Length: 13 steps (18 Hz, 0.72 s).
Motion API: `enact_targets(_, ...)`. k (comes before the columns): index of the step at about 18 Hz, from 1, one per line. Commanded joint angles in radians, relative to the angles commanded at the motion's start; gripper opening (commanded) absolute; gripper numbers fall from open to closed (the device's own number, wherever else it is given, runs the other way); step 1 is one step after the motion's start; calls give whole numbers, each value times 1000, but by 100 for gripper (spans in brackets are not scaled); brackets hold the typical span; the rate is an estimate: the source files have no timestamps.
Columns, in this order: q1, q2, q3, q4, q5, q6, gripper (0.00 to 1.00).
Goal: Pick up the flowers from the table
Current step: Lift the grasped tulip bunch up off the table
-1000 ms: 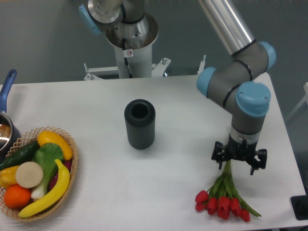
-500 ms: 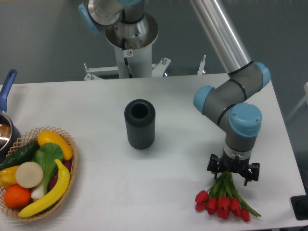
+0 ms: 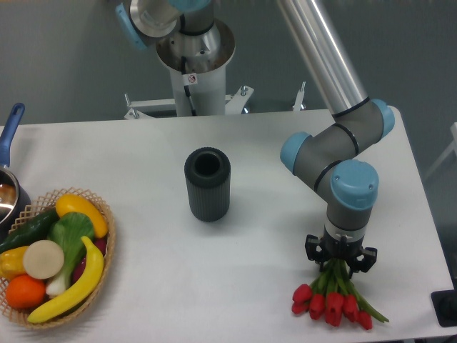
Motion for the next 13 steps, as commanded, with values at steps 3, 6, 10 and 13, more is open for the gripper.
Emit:
enact_targets(3,2,15,0,-2,3,9,0)
enact_targets(6,3,44,2,-5,3,9,0)
enact_targets(10,31,86,57,-73,5,12,0)
enact_targets(13,43,104,113,-190,3,15,0)
